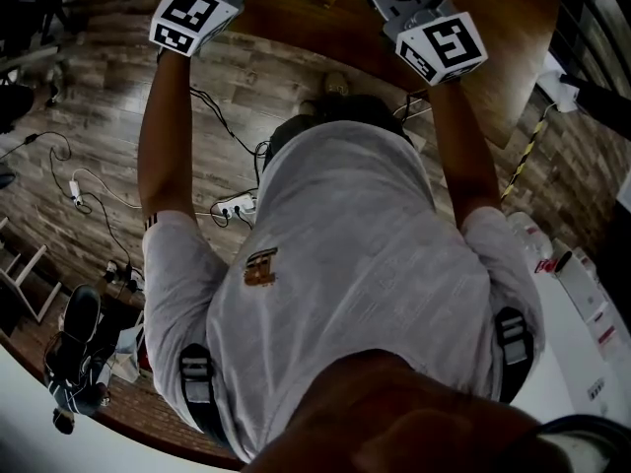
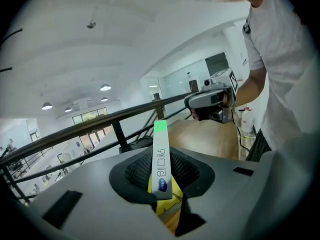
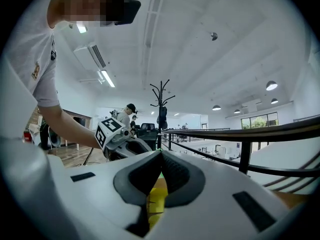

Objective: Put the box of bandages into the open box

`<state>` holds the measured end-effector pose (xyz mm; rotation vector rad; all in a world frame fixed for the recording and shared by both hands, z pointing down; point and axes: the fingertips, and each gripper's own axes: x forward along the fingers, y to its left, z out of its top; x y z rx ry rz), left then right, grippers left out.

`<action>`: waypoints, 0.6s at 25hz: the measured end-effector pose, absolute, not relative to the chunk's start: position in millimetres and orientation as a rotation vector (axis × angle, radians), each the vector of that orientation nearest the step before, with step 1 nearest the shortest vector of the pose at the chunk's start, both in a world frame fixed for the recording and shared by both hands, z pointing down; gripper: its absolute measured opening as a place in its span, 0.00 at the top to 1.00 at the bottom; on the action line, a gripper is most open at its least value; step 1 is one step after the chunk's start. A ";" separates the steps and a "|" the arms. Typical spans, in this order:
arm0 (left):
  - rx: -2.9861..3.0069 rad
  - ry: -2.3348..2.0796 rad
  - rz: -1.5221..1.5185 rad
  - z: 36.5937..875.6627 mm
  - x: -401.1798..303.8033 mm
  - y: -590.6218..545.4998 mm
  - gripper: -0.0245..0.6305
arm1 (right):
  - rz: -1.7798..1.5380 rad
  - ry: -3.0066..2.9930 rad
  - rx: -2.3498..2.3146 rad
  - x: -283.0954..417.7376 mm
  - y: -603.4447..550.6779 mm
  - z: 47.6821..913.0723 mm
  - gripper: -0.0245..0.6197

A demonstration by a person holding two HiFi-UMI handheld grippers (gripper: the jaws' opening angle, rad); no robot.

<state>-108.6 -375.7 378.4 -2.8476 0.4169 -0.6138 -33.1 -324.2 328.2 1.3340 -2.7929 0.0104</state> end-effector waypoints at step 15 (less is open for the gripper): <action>-2.717 0.161 -1.115 476.6 -54.6 -423.0 0.80 | 0.102 -2.795 1.284 -2.8 -367.0 356.5 0.91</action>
